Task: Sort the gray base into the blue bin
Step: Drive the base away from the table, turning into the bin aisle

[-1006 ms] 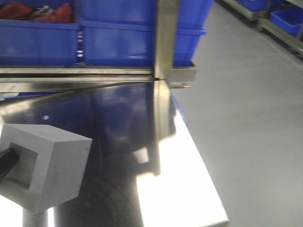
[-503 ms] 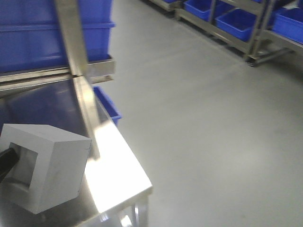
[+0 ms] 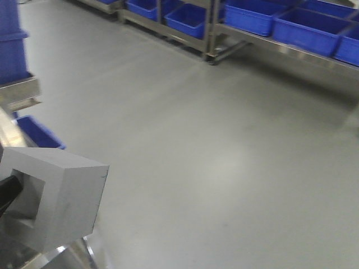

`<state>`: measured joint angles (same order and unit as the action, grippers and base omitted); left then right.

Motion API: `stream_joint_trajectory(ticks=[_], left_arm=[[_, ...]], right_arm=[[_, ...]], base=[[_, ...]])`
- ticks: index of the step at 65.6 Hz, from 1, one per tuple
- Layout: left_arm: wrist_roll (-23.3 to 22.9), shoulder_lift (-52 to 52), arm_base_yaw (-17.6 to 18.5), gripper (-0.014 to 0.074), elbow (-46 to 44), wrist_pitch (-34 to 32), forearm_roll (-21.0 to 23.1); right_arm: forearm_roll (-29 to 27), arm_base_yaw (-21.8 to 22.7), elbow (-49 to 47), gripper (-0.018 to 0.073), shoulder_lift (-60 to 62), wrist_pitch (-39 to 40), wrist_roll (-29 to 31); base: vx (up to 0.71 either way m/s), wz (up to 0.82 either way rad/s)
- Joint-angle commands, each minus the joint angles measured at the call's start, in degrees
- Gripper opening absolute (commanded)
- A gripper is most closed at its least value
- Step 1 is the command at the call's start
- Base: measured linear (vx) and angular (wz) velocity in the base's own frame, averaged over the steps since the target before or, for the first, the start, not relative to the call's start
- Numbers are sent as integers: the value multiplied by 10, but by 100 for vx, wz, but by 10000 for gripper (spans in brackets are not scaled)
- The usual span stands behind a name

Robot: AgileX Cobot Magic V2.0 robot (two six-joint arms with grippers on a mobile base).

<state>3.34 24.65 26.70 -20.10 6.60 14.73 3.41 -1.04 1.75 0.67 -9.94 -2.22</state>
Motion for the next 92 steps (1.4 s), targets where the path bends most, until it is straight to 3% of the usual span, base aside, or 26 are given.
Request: stream_joint_trajectory(ticks=[1, 60, 92], left_arm=[[-4, -1, 4, -6, -17, -60, 5], [-4, -1, 4, -6, -17, -60, 5], [-4, -1, 4, -6, -17, -60, 5]], right_arm=[[4, 3, 8, -9, 7, 43, 3], [4, 3, 8, -9, 7, 43, 3], [4, 3, 8, -9, 7, 43, 3]], base=[[-6, -63], [5, -70], [27, -27]])
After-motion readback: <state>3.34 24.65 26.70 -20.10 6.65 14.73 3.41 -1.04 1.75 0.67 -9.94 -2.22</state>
